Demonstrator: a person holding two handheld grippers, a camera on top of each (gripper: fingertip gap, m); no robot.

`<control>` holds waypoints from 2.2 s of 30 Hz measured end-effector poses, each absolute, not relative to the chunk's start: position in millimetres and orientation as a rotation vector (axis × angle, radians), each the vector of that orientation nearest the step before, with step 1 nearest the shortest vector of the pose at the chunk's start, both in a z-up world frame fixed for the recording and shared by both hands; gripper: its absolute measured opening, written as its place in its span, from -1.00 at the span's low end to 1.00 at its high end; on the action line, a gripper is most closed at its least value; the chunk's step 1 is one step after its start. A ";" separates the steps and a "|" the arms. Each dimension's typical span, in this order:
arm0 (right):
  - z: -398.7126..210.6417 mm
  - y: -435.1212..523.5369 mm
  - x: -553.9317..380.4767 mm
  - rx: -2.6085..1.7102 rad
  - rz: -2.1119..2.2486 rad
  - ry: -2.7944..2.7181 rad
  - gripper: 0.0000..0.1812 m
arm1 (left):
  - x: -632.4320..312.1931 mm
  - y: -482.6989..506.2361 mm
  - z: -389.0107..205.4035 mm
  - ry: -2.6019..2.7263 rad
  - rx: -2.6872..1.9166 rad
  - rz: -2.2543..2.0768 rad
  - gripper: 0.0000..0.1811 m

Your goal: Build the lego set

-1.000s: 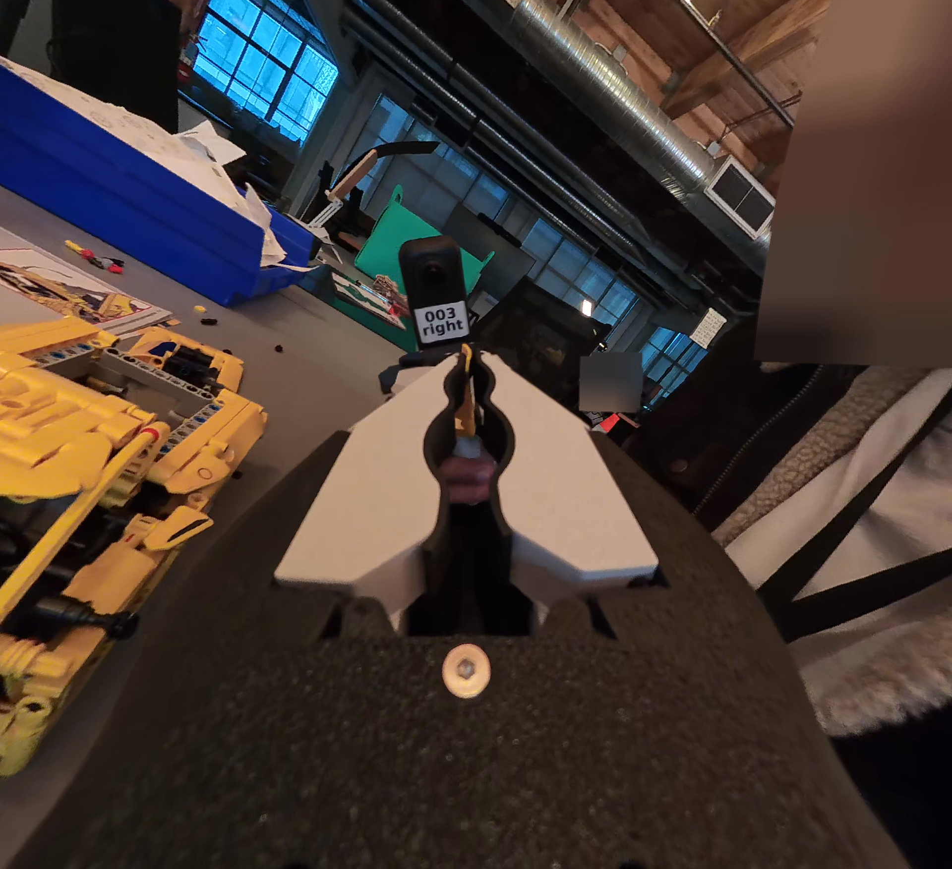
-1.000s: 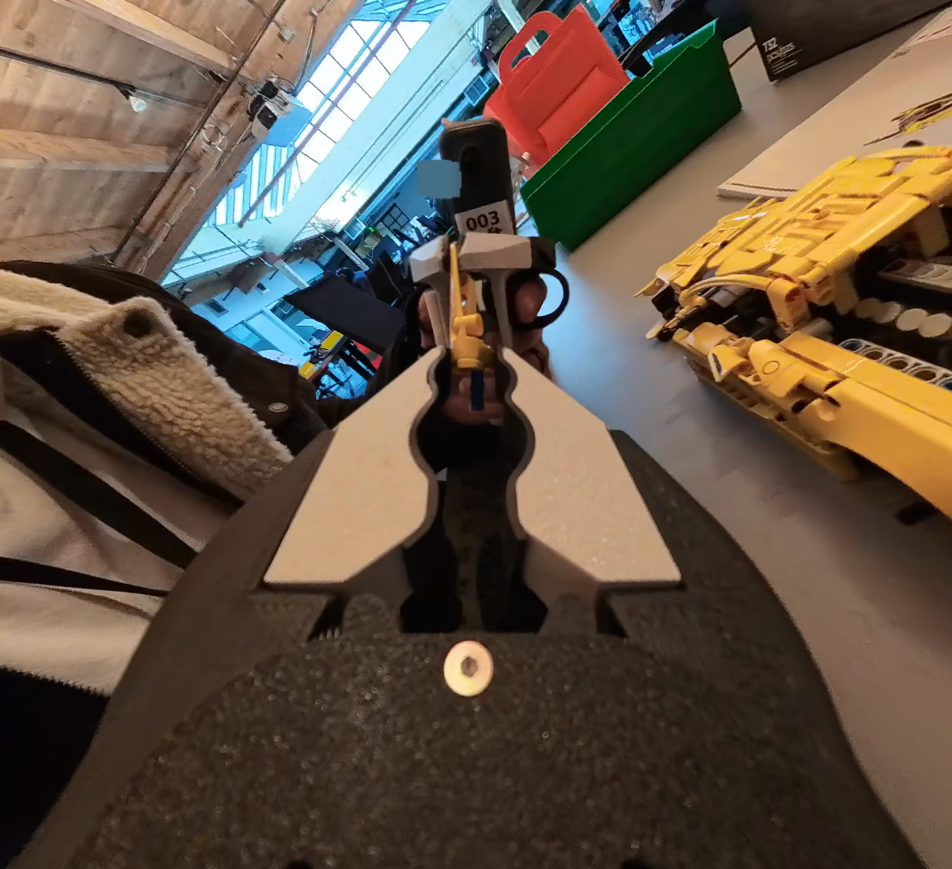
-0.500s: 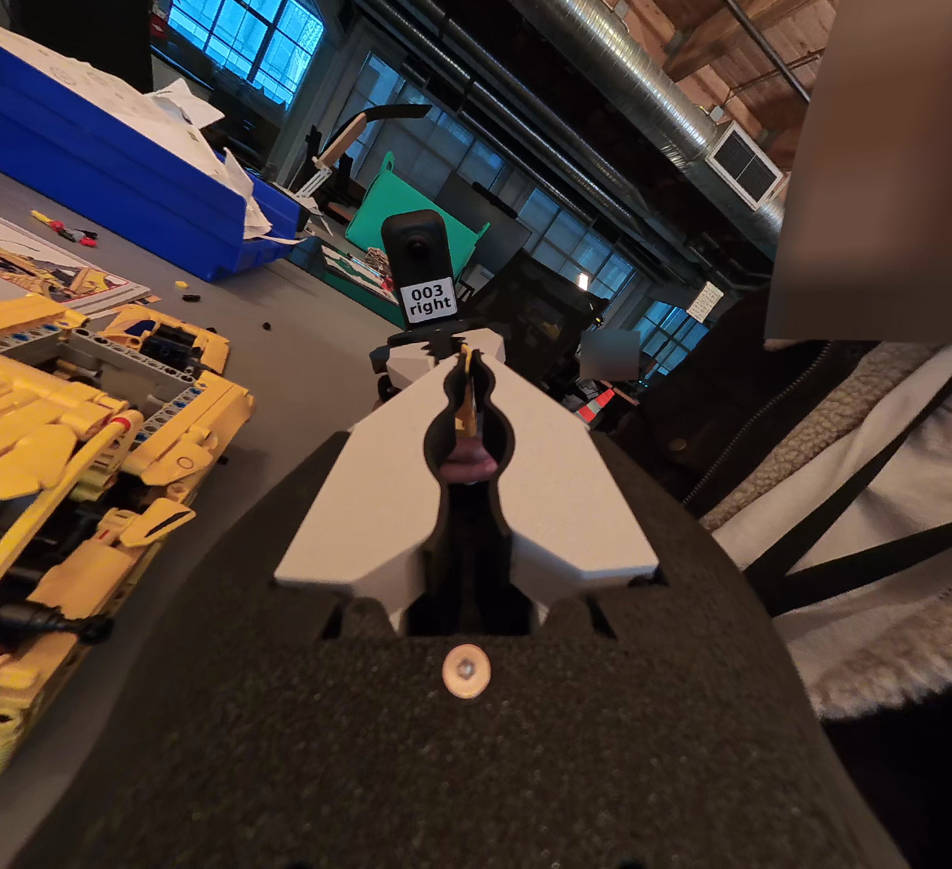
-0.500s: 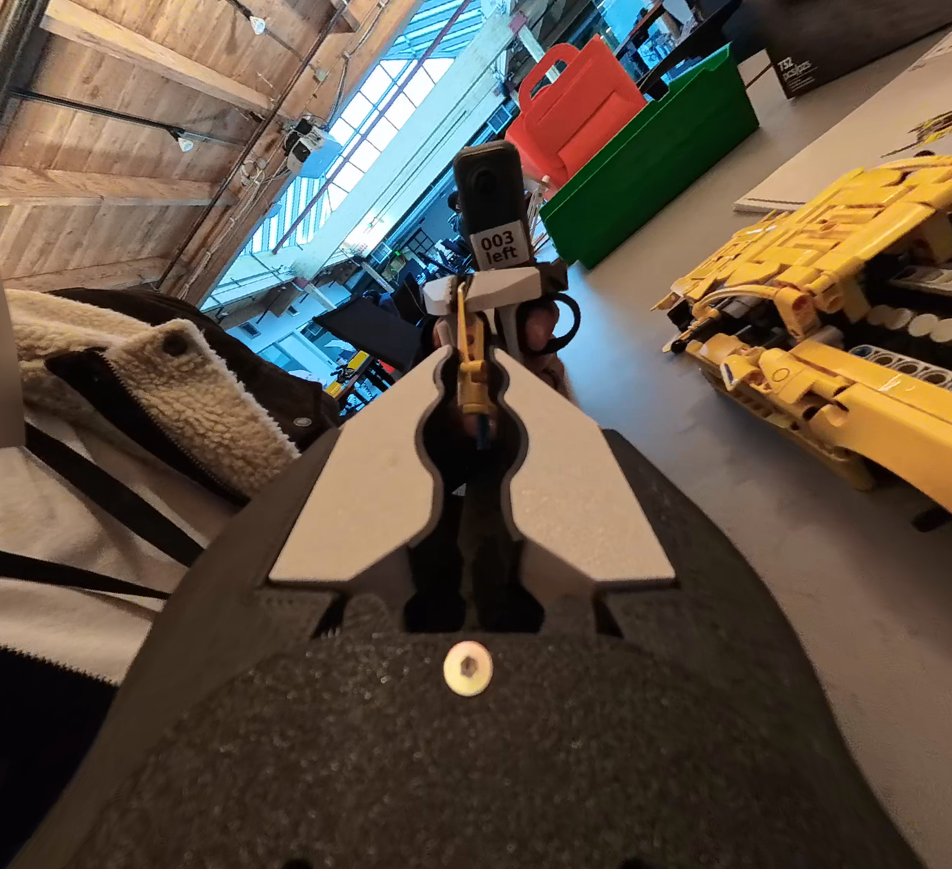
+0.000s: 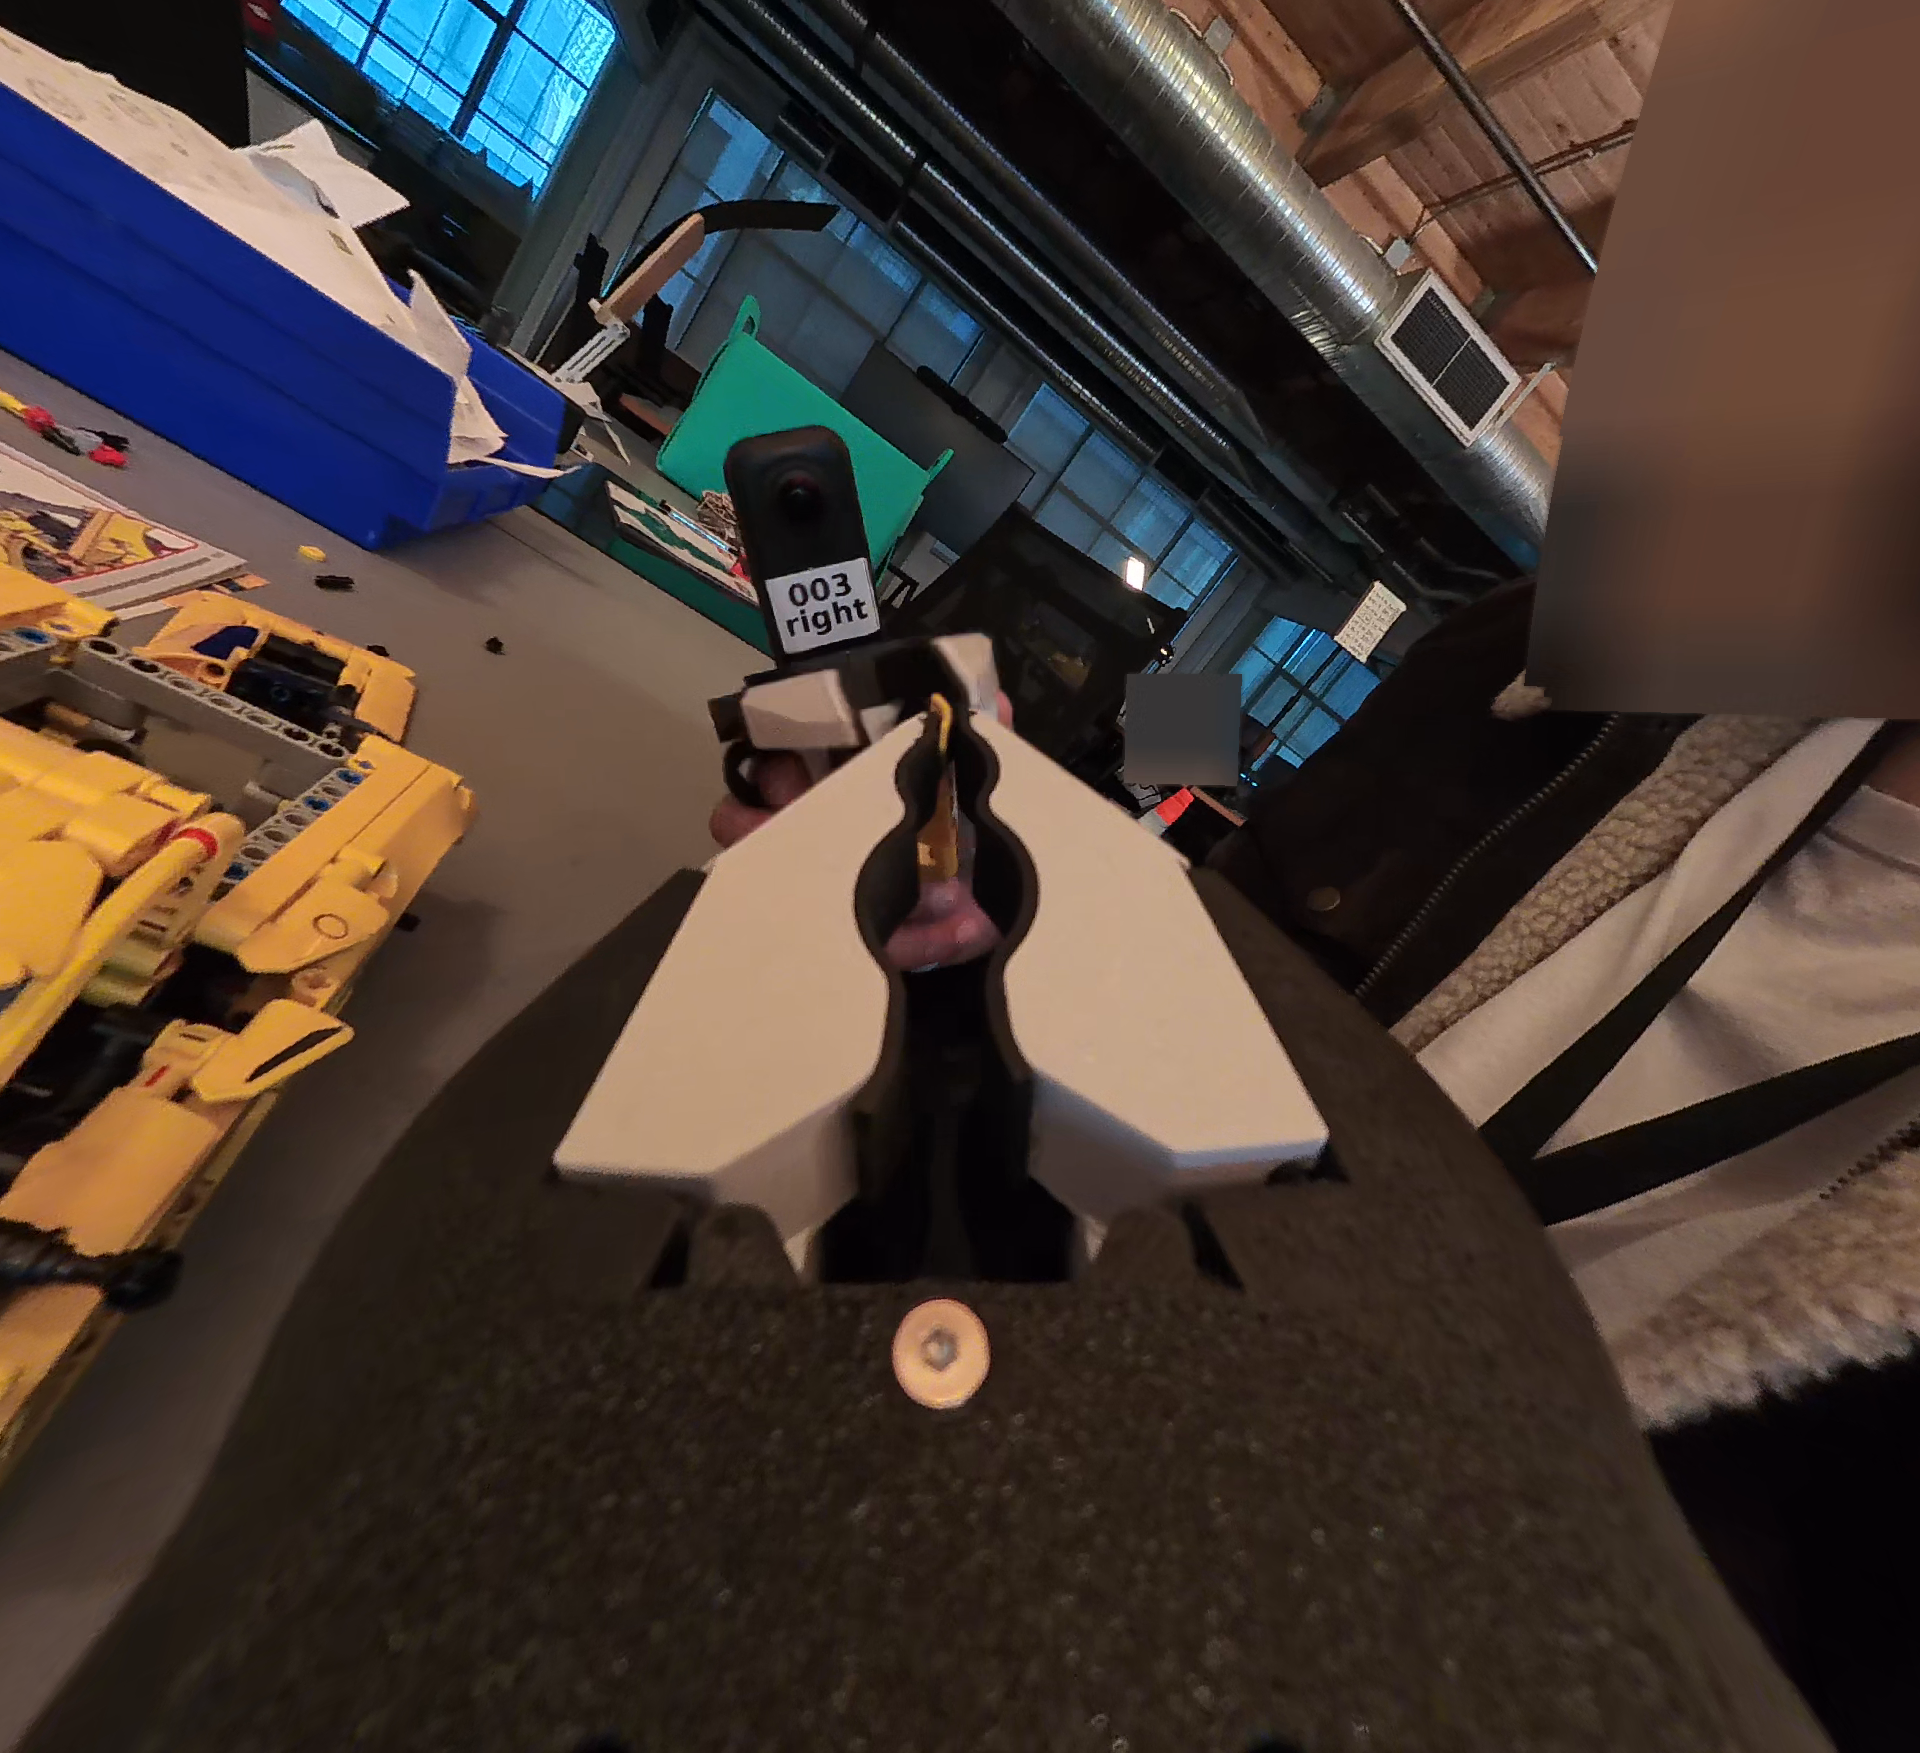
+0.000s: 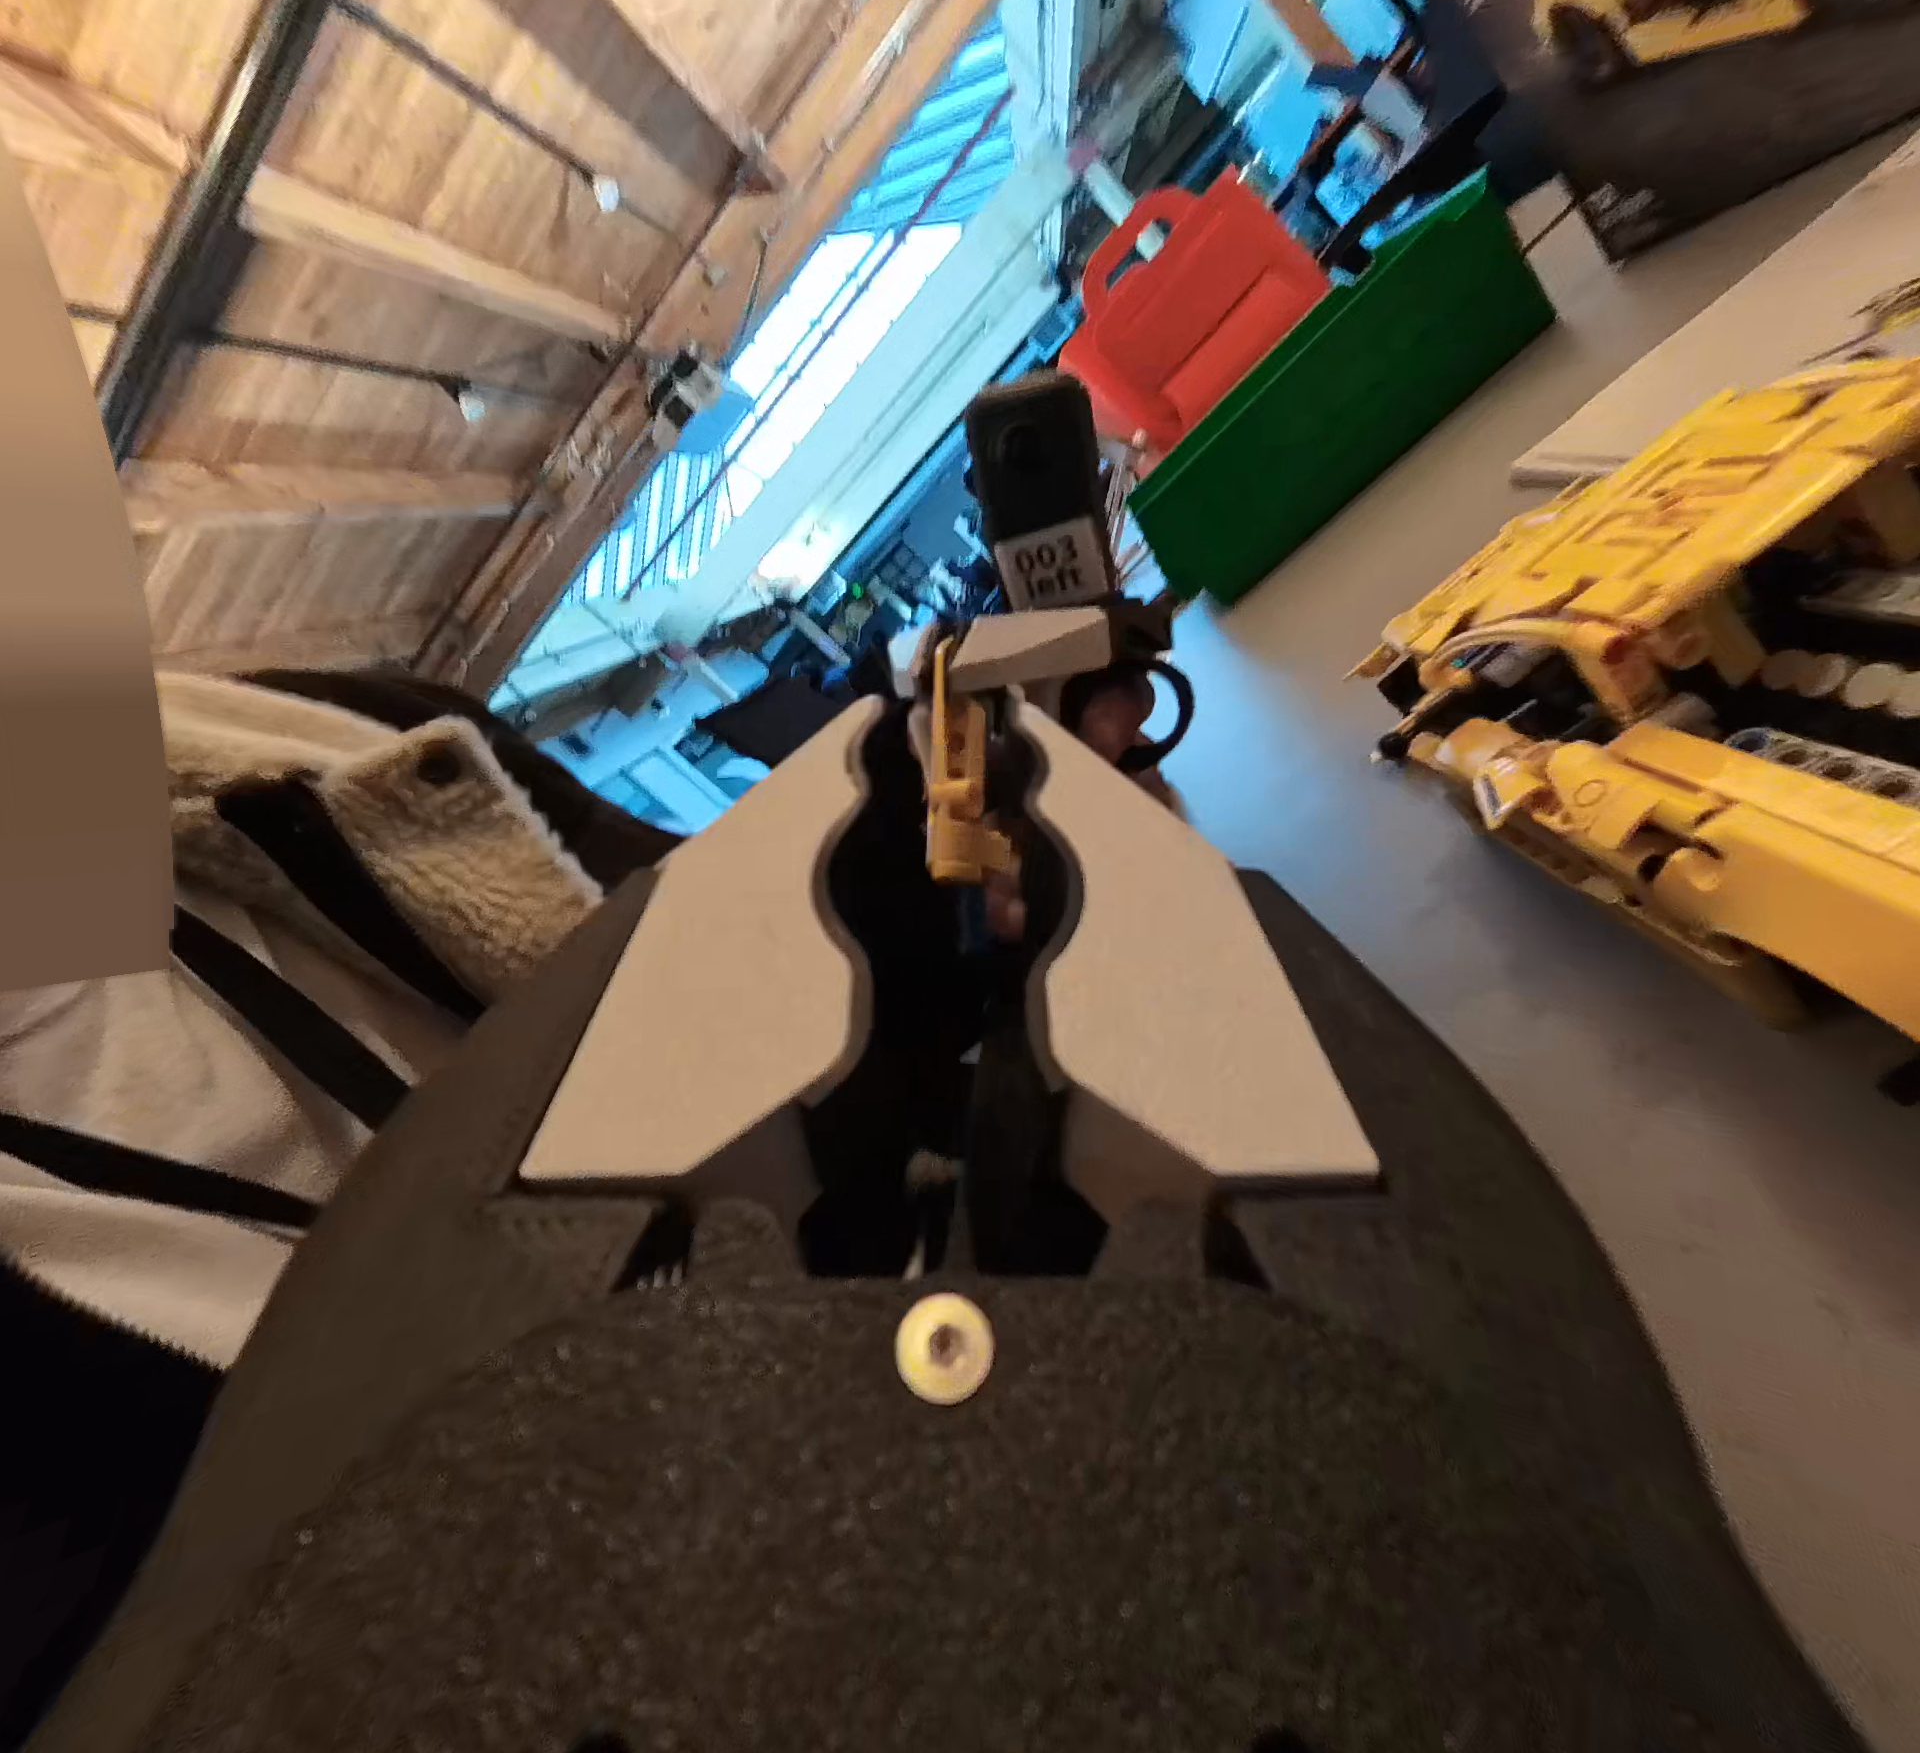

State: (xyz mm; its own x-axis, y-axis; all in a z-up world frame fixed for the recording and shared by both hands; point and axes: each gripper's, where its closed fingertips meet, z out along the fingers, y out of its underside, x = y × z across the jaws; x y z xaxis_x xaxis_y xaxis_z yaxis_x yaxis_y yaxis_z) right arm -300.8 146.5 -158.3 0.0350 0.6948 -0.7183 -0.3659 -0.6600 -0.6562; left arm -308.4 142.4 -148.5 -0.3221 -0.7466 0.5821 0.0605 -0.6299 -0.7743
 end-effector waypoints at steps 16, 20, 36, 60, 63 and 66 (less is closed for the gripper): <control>-195.7 196.3 -216.0 -1.748 0.639 -0.431 -0.71 | -368.2 227.0 -151.3 0.623 -1.503 -1.578 -0.99; -212.9 210.9 -188.3 -1.779 0.371 -0.477 -0.68 | -410.4 270.4 -162.1 0.428 -1.574 -1.382 -0.99; -236.5 217.9 -203.8 -1.887 0.676 -0.395 -0.66 | -405.3 278.0 -171.7 0.323 -1.588 -1.619 -0.99; -164.2 96.6 -327.5 -1.353 1.283 -1.003 -0.57 | -349.2 118.8 -150.6 1.194 -1.338 -2.242 -0.99; -165.4 90.5 -340.8 -1.347 1.231 -1.046 -0.57 | -348.2 113.4 -153.5 1.224 -1.353 -2.268 -0.99; -174.0 86.7 -355.9 -1.429 1.272 -1.066 -0.58 | -350.0 115.3 -151.1 1.205 -1.340 -2.276 -0.99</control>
State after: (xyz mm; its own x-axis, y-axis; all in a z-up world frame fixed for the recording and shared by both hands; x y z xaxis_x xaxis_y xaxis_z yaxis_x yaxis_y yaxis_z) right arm -355.9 86.7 -174.0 0.0926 0.9749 -0.2026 0.0294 -0.2061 -0.9781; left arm -350.0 115.3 -151.1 -0.5514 -0.5634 0.6153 -0.1922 -0.6319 -0.7508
